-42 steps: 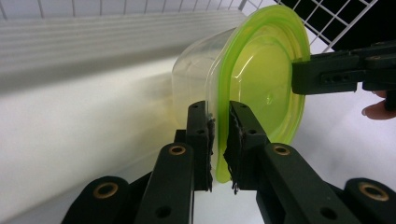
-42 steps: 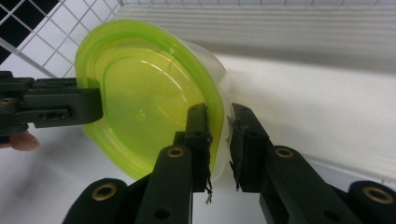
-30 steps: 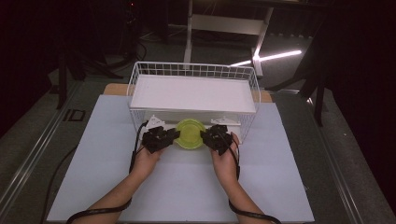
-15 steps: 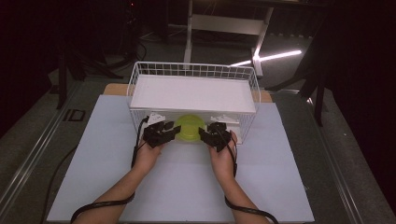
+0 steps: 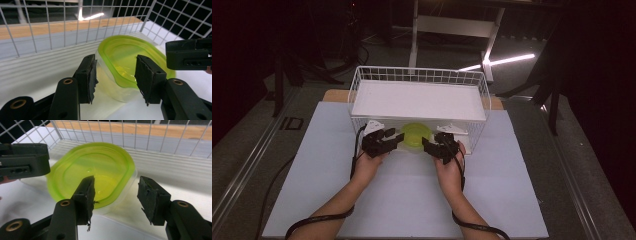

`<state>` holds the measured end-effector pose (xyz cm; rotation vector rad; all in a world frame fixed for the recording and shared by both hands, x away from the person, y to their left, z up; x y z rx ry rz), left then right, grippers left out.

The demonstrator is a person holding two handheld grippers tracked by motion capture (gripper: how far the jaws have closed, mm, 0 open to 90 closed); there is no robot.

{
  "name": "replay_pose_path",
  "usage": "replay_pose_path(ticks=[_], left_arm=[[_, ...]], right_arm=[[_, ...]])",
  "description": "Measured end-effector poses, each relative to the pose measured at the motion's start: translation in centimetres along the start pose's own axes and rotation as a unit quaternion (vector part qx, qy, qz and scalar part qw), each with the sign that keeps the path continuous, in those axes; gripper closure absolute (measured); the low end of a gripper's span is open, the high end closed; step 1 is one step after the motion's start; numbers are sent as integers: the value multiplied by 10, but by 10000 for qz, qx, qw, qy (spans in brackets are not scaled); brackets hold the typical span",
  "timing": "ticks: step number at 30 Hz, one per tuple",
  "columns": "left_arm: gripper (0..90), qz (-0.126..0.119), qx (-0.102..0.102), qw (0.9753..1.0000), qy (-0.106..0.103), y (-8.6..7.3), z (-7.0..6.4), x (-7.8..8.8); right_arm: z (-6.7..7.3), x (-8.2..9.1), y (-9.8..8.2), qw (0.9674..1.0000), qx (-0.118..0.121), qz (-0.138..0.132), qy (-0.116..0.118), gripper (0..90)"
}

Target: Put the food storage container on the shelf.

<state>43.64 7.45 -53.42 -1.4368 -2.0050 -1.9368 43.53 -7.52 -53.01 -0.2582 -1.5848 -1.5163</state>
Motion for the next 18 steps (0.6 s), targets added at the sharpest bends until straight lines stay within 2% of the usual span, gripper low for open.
replay_pose_path(ticks=[3, 5, 7, 9, 11, 12, 14, 15, 16, 17, 18], left_arm=[[508, -1, -79, 10000, -50, -3, -3, 7], [499, -32, -58, 9999, -137, -5, -6, 12], [492, -75, -37, 9997, -232, -7, -10, 19], [492, -121, -91, 9996, -226, -10, -12, 25], [460, -106, 3, 9995, -286, -14, -16, 31], [457, -71, -18, 9995, -302, -16, -17, 33], [426, -80, -72, 9994, -338, -20, -21, 38], [382, -74, -30, 9993, -352, -22, -22, 41], [334, -90, -7, 9989, -451, -24, -24, 44], [286, -75, -163, 9980, -607, -28, -26, 46], [227, -114, -172, 9982, -563, -29, -26, 48]], right_arm=[[4, 7, -2, 10000, 87, -28, 17, 463], [9, 13, -5, 9999, 131, -71, 84, 461], [12, 17, -8, 9998, 181, -104, 44, 458], [18, 19, -14, 9996, 247, -69, 72, 458], [24, 21, -20, 9991, 407, -48, 52, 459], [27, 21, -23, 9990, 448, -33, 64, 461], [30, 22, -29, 9991, 403, -10, 130, 519], [31, 22, -31, 9991, 391, 31, 148, 530], [32, 21, -33, 9991, 375, 65, 164, 547], [32, 21, -35, 9992, 361, 98, 136, 615], [31, 20, -38, 9992, 362, 177, 70, 702]])
Point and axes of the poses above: each handheld gripper's, and its own axes: x roughly backward along the jaws, y roughly out of its top, z roughly to its left, the point moved 9 cm from there along -x, roughly forward along the jaws, and after that the axes turned 12 degrees about z, right-handed, at the moved point
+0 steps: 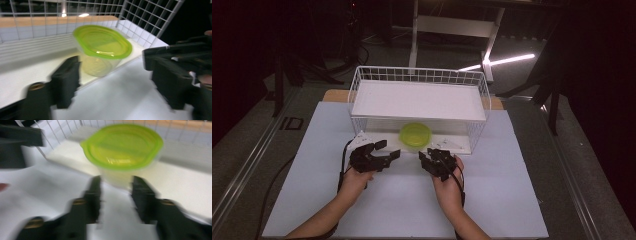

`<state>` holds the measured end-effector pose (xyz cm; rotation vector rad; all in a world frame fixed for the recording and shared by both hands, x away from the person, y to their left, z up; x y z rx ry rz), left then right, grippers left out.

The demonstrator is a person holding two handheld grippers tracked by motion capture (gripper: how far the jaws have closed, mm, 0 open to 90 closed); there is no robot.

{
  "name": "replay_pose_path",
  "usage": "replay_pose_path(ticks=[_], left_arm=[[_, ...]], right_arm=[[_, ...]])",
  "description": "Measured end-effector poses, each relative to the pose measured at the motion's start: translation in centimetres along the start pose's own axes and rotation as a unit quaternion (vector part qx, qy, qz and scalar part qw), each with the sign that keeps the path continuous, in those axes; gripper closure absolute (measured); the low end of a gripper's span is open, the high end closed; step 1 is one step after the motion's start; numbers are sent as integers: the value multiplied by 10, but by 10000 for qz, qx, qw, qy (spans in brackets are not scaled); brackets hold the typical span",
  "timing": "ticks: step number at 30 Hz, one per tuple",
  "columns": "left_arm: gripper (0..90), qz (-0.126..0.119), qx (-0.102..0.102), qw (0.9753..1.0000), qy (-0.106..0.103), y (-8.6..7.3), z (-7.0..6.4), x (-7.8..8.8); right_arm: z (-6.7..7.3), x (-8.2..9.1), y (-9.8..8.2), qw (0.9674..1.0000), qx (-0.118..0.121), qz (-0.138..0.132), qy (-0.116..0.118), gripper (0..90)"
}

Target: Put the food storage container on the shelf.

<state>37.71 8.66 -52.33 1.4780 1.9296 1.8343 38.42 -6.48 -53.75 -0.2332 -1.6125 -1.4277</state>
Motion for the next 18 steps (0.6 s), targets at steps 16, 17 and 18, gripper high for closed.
replay_pose_path(ticks=[16, 17, 18], left_arm=[[17, -65, -320, 9980, 543, -38, -7, 32], [17, -56, -317, 9982, 507, -40, -9, 31], [17, -12, -300, 9984, 482, -41, -9, 30]], right_arm=[[3, -28, -3, 9991, -171, 389, 74, 899], [4, -30, -2, 9990, -184, 389, 75, 899], [4, -32, -1, 9990, -188, 405, 67, 899]])
Point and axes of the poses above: each handheld gripper's, and its own axes: x roughly backward along the jaws, y roughly out of its top, z roughly to its left, the point moved 9 cm from there along -x, roughly forward along the jaws, and after that the axes turned 12 degrees about z, right-handed, at the moved point
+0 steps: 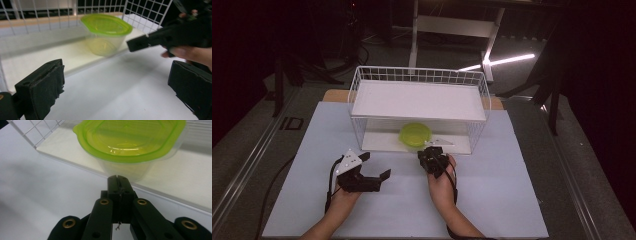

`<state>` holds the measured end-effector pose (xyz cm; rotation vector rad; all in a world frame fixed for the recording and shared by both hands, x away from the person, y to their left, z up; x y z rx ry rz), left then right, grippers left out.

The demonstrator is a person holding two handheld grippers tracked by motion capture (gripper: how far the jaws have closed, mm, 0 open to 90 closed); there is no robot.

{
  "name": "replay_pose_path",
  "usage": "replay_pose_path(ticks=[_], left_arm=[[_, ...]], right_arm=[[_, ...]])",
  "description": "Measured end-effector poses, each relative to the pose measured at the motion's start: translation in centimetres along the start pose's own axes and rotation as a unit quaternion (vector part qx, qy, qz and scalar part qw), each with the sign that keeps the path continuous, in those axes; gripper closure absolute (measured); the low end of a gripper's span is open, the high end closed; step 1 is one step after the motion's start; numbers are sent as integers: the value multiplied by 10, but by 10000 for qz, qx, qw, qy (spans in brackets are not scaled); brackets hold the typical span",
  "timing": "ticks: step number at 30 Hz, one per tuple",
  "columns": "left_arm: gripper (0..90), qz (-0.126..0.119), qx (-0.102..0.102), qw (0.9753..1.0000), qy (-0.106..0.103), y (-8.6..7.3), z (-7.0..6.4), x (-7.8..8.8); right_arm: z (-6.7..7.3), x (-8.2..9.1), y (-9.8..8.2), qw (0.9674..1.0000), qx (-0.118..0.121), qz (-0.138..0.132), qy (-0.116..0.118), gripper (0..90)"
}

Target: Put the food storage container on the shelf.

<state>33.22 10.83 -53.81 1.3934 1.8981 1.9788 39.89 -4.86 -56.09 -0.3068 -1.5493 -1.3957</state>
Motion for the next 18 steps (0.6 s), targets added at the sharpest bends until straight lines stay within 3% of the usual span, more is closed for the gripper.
replay_pose_path(ticks=[9, 18], left_arm=[[17, -32, 173, 9998, -137, -4, -2, -2], [17, -24, 209, 9997, -156, -6, -1, -4]], right_arm=[[-3, -12, 14, 10000, -88, -1, 11, 898], [-12, -24, 27, 9998, -191, 2, -54, 890]])
Point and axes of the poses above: each handheld gripper's, and its own axes: x roughly backward along the jaws, y roughly out of its top, z roughly to its left, the point moved 9 cm from there along -x, roughly forward along the jaws, and after that the axes turned 12 degrees about z, right-handed, at the moved point
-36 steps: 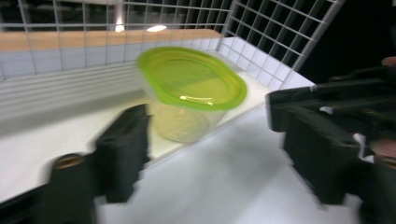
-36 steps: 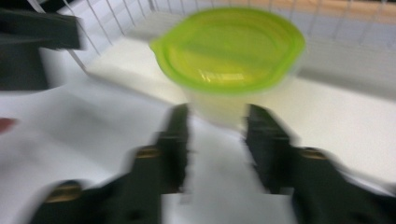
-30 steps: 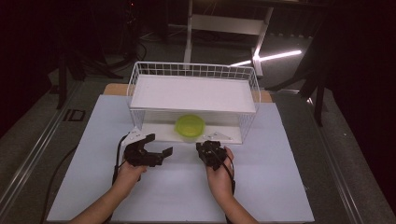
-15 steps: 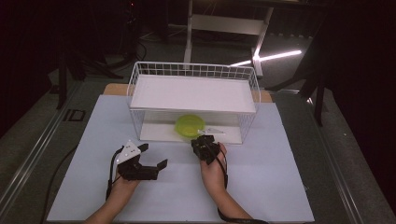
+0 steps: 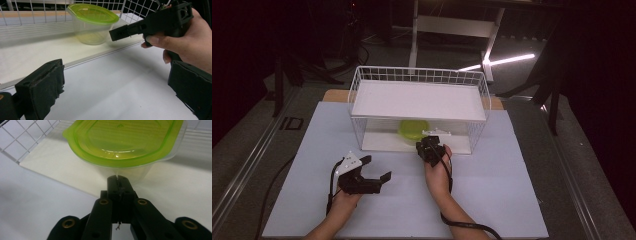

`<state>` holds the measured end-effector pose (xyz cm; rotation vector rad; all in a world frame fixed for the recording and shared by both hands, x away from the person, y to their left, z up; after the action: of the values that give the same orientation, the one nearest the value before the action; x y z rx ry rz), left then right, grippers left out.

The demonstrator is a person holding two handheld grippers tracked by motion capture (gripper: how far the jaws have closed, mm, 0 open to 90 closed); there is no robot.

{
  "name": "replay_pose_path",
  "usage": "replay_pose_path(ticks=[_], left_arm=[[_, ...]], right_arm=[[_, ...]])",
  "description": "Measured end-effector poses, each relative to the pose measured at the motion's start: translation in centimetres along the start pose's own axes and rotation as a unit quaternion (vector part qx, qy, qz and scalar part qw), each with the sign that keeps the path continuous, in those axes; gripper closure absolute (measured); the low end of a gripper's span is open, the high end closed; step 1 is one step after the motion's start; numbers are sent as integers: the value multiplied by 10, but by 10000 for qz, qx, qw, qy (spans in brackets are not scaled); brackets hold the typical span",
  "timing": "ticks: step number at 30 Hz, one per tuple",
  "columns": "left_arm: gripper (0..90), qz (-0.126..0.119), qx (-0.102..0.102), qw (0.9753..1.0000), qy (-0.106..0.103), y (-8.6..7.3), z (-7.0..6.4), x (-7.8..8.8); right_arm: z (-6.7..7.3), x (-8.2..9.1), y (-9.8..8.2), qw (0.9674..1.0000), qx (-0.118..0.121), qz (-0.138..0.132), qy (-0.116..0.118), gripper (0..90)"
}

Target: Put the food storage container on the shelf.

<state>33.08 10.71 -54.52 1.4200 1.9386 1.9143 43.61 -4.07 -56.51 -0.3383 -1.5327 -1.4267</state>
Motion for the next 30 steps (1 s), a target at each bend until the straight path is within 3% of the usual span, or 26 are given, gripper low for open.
replay_pose_path(ticks=[5, 11, 16, 20, 21, 25, 28, 30], left_arm=[[17, -8, -105, 9999, 16, 1, 1, 0], [17, -49, -126, 9999, -1, 3, 2, 3], [17, -128, -158, 9998, -69, 8, -2, 8], [17, -149, -238, 9996, -93, 13, -4, 11], [17, -169, -292, 9994, -117, 17, -7, 15], [17, -145, -402, 9989, -205, 20, -13, 18], [17, -111, -423, 9986, -305, 22, -17, 20], [18, -114, -464, 9985, -278, 23, -19, 22]], right_arm=[[0, -3, 5, 10000, 19, 48, -55, 888], [4, 8, -1, 9999, 111, 21, 78, 858], [8, 28, -11, 9988, 479, -112, 74, 788], [11, 48, -15, 9973, 658, -329, 83, 600], [13, 56, -15, 9958, 803, -440, 81, 476], [17, 73, -17, 9918, 1056, -710, 101, 290], [22, 80, -22, 9885, 1307, -720, 227, 166], [24, 83, -23, 9873, 1326, -815, 321, 154]])
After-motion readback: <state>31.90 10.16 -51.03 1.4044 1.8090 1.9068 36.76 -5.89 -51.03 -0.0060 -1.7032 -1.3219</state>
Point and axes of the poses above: each handheld gripper's, and its own axes: x roughly backward along the jaws, y roughly out of its top, z roughly to its left, the point moved 9 cm from there along -x, roughly forward along the jaws, and after that the axes turned 12 degrees about z, right-handed, at the moved point
